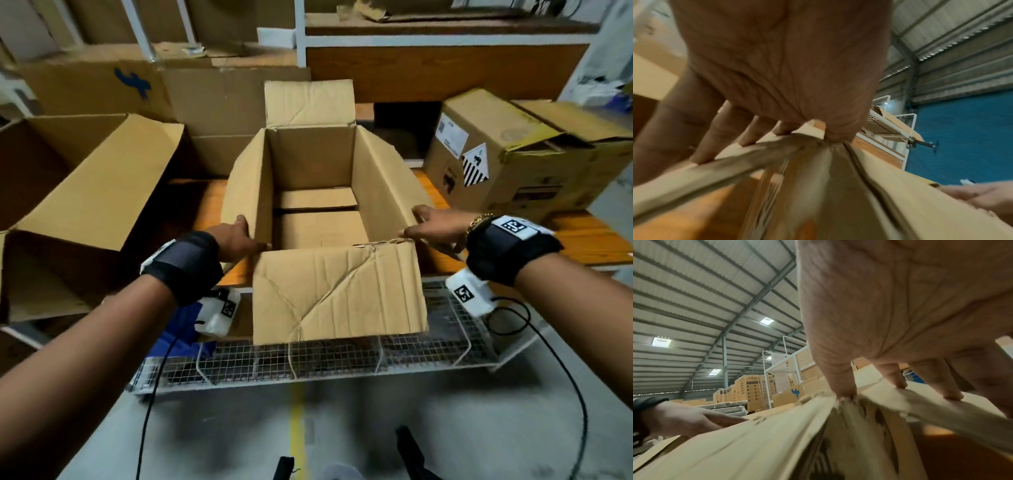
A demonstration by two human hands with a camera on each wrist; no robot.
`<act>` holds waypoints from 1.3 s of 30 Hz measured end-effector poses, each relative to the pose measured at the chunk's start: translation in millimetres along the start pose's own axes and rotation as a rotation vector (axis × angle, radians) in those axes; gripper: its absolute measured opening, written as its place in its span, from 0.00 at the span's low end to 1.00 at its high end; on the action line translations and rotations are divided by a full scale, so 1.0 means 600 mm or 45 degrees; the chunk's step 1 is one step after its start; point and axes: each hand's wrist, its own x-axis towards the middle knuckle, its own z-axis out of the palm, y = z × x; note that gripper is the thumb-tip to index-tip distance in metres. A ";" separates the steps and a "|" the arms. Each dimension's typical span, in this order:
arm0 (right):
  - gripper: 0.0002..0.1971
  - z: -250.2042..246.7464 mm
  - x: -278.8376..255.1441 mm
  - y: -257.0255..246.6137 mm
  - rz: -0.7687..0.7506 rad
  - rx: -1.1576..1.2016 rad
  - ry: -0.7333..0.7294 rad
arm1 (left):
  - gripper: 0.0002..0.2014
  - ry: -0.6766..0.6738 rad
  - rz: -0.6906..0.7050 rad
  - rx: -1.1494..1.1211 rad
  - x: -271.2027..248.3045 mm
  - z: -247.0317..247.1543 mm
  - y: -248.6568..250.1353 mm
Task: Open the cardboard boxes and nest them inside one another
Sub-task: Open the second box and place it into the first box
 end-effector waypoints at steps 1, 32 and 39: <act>0.36 0.008 -0.003 0.001 0.000 0.106 -0.010 | 0.37 -0.012 -0.032 -0.073 -0.001 0.009 0.001; 0.19 0.056 -0.083 -0.148 -0.291 0.739 0.539 | 0.19 0.901 -0.169 -0.874 -0.183 -0.024 -0.062; 0.21 -0.006 -0.133 -0.313 -0.536 0.896 0.637 | 0.22 1.228 -0.145 -0.917 -0.259 -0.157 -0.177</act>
